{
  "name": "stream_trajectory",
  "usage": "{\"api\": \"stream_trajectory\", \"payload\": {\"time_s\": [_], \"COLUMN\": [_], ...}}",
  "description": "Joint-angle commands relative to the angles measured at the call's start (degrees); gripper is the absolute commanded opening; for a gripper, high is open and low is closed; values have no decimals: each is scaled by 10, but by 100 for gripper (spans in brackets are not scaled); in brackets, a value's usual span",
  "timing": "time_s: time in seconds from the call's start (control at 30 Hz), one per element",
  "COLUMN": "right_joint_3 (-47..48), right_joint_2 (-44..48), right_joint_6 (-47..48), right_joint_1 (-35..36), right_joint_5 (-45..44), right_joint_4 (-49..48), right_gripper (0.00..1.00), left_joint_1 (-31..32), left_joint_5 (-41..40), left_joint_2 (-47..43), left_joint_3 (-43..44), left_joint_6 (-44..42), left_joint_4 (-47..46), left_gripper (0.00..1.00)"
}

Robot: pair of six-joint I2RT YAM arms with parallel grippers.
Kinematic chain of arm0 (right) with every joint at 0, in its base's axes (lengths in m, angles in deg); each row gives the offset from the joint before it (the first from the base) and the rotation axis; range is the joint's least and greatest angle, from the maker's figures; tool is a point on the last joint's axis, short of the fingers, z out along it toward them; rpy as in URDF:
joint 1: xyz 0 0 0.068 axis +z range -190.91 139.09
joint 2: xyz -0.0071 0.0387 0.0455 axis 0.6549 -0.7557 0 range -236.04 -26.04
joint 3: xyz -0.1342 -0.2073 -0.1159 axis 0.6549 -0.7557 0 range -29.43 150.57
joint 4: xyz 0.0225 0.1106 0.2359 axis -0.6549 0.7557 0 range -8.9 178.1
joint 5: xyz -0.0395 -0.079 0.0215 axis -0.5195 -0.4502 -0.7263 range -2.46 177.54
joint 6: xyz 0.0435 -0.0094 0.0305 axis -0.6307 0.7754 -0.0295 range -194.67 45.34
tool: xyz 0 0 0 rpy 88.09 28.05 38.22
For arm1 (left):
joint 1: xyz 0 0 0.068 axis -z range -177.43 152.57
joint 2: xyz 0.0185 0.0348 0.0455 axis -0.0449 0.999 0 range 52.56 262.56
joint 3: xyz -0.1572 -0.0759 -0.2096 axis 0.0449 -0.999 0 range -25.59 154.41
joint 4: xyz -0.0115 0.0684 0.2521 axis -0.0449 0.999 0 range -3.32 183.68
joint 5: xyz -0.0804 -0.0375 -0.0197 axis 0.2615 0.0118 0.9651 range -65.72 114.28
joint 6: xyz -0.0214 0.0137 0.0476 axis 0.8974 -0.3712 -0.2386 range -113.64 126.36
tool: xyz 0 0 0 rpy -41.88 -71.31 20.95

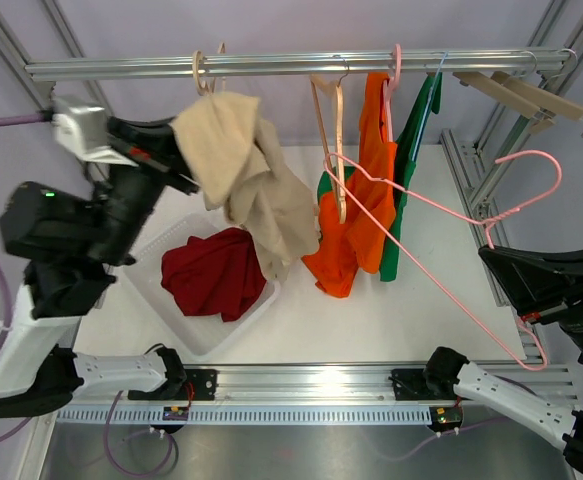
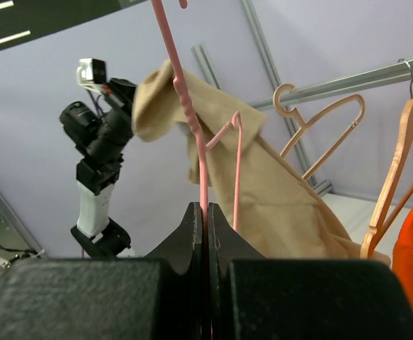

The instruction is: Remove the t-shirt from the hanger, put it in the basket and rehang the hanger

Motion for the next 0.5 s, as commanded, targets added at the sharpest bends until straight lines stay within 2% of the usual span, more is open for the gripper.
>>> {"api": "stream_trajectory", "payload": {"time_s": [0.0, 0.2, 0.43, 0.47], "right_joint_3": [6, 6, 6, 4], "right_joint_2": [-13, -29, -56, -58], "right_joint_6": [14, 20, 18, 16], "right_joint_1": [-1, -1, -1, -1], "right_joint_5": [-49, -56, -45, -41], "right_joint_4": [3, 4, -8, -11], "right_gripper": [0, 0, 0, 0], "left_joint_1": [-1, -1, -1, -1], "left_joint_5": [18, -74, -130, -138], "left_joint_2": [8, -8, -29, -33], "left_joint_3": [102, 140, 92, 65], "left_joint_6": [-3, -88, -135, -143], "left_joint_4": [57, 88, 58, 49], "left_gripper": [0, 0, 0, 0]}}
